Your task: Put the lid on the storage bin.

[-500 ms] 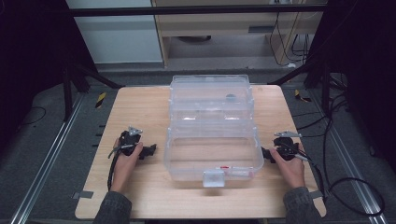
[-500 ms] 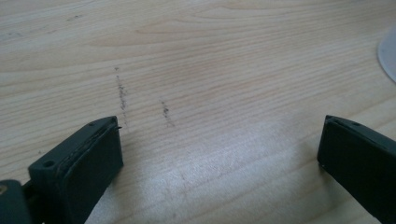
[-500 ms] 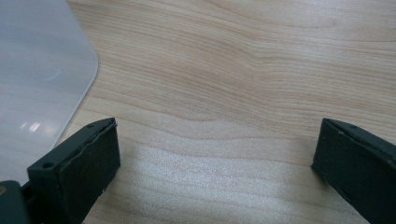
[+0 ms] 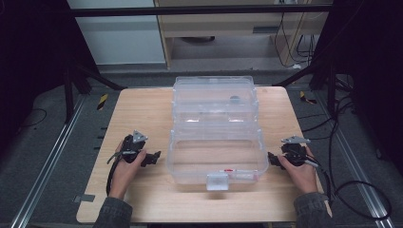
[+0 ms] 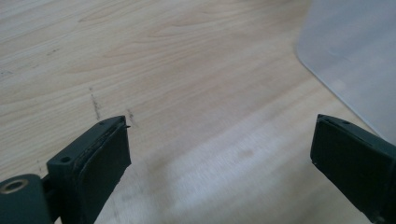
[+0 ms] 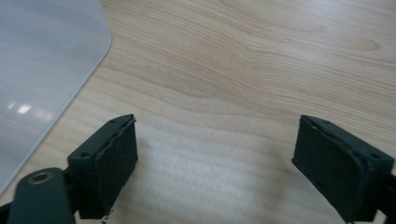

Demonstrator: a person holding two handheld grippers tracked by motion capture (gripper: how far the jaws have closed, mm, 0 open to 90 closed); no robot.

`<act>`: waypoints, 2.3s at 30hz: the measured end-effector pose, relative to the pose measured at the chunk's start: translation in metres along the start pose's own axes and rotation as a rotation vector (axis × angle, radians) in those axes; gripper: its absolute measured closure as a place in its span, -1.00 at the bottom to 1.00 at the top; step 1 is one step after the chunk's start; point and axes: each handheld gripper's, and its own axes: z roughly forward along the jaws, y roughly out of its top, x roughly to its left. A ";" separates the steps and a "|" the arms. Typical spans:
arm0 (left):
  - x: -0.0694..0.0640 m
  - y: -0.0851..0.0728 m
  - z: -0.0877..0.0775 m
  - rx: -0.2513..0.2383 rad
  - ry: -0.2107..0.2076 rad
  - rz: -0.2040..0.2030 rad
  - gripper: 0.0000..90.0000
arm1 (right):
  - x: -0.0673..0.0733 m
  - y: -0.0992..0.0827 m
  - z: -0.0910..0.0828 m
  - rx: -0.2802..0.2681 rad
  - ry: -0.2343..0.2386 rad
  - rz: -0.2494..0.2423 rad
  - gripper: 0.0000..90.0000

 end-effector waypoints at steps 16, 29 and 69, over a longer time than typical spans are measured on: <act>-0.023 0.014 -0.066 -0.074 -0.064 0.176 -0.90 | -0.014 0.064 -0.079 0.048 0.026 -0.244 -0.55; -0.062 0.059 -0.090 -0.069 -0.125 0.375 -0.91 | 0.010 0.160 -0.116 0.045 0.092 -0.452 -0.34; -0.114 0.084 -0.068 -0.025 -0.260 0.525 -0.92 | 0.088 0.242 -0.076 0.116 0.273 -0.941 0.04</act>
